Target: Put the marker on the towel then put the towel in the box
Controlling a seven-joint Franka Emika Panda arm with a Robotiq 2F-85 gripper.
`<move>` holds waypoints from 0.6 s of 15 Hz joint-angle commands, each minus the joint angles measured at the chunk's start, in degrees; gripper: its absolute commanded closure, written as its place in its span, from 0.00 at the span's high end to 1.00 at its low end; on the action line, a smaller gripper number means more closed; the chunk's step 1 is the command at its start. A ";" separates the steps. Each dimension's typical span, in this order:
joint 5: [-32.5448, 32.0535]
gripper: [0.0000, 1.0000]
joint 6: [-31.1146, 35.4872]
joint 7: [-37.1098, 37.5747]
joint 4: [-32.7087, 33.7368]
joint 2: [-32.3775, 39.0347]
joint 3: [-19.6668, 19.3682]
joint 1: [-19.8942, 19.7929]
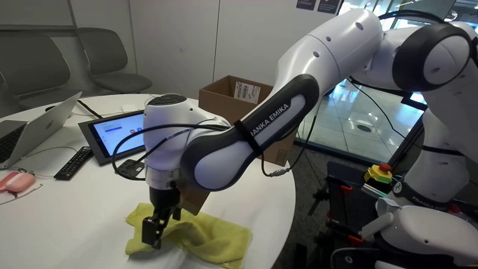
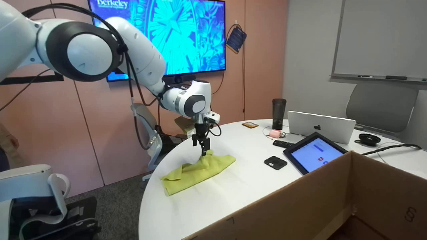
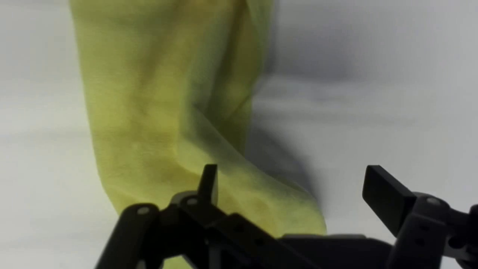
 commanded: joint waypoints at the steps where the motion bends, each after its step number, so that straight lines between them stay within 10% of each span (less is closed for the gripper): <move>1: 3.15 1.00 2.02 -14.37 -13.70 -8.00 1.62 -4.22; 9: 3.61 1.00 -0.07 -33.77 -31.48 -18.99 2.34 -8.86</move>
